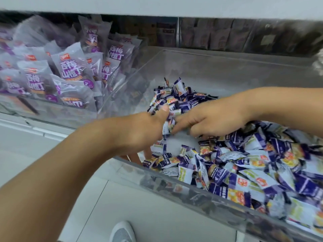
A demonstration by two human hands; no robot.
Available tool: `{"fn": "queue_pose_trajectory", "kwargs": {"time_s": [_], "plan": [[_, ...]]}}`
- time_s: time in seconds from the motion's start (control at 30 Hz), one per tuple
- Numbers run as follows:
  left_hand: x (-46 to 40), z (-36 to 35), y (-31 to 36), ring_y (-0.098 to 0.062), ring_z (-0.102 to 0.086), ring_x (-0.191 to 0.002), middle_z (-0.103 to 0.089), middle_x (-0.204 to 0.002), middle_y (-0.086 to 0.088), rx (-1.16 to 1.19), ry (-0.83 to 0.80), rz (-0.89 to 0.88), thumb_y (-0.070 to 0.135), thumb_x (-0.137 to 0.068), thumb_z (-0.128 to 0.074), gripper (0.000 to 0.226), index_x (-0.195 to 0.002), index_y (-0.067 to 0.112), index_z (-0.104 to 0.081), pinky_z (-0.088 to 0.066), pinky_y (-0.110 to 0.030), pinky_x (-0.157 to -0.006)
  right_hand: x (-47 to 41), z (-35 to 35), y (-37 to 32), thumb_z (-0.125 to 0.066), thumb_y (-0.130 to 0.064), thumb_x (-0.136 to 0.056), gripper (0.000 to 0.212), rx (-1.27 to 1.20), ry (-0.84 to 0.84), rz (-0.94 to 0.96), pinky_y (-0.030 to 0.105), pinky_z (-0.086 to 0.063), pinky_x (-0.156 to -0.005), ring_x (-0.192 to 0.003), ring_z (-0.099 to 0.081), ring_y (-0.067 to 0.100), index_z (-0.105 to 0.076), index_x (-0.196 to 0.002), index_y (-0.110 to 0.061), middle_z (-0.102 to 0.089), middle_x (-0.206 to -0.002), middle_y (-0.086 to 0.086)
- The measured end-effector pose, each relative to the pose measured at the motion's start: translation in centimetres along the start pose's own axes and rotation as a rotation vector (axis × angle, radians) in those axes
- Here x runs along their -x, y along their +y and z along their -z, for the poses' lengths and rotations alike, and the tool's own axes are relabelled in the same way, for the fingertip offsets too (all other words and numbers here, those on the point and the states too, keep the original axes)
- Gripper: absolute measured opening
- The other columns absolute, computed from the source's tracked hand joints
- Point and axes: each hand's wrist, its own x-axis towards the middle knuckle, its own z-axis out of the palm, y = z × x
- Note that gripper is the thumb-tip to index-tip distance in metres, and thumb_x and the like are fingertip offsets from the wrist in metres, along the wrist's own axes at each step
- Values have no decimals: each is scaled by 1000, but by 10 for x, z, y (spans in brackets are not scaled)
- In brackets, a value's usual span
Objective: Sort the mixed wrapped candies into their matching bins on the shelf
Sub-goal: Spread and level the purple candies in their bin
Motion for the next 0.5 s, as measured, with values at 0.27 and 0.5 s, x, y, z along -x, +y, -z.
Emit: {"fn": "queue_pose_trajectory", "kwargs": {"time_s": [0.27, 0.5], "plan": [[-4, 8, -9, -50, -70, -81, -62, -116, -20, 360, -172, 25, 78, -87, -22, 75, -123, 23, -58, -57, -56, -82, 1, 3, 0, -40, -9, -102, 59, -260, 120, -52, 36, -61, -82, -121, -59, 18, -29, -155, -31, -29, -160, -2], [-8, 9, -10, -29, -59, -116, -62, -129, 6, 418, -4, -122, 78, -88, -24, 68, -122, 35, -64, -47, -46, -101, 10, 6, -18, -46, -2, -93, 49, -154, 291, 118, 39, -63, -64, -82, -71, 11, -64, -129, -31, -66, -116, -9]]}}
